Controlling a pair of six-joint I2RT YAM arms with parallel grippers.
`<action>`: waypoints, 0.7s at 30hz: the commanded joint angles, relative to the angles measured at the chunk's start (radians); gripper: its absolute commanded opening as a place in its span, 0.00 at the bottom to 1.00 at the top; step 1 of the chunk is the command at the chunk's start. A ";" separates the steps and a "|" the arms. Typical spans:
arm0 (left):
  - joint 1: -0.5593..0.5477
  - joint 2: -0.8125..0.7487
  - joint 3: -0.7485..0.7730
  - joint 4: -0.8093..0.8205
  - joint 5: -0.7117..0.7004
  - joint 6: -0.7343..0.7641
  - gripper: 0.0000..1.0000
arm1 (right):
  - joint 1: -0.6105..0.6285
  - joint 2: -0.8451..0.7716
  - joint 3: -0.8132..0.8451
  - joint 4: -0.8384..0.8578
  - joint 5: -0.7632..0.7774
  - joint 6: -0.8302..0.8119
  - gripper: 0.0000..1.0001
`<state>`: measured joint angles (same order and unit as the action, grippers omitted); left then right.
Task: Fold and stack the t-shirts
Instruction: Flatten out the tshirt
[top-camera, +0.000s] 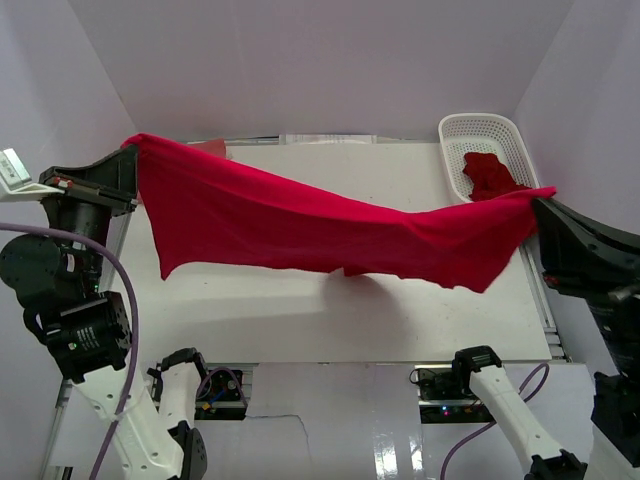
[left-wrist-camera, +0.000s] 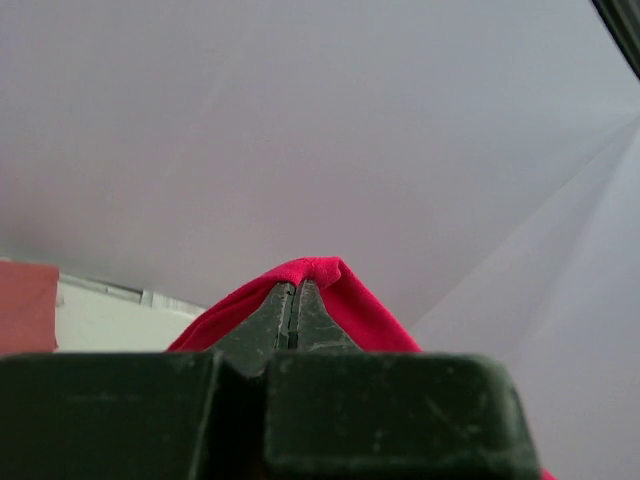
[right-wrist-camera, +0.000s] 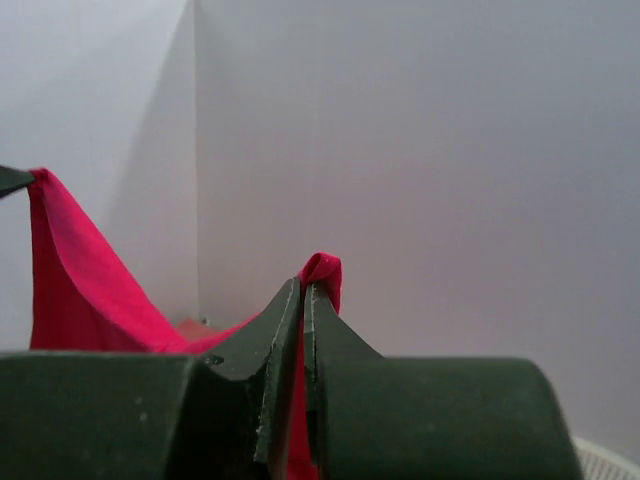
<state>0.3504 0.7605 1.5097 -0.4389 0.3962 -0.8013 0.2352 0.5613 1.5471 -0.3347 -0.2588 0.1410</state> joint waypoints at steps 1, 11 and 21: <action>0.004 0.010 0.047 -0.024 -0.071 0.027 0.00 | -0.007 -0.018 0.054 0.180 0.001 -0.023 0.08; 0.004 -0.075 -0.236 -0.122 -0.125 -0.030 0.00 | -0.007 0.178 0.095 0.057 0.067 0.022 0.08; 0.004 0.075 -0.526 0.046 -0.094 -0.090 0.00 | -0.007 0.382 -0.214 0.158 0.182 0.101 0.08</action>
<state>0.3504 0.7681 1.0222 -0.4877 0.2970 -0.8570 0.2352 0.9089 1.3643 -0.2386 -0.1455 0.2119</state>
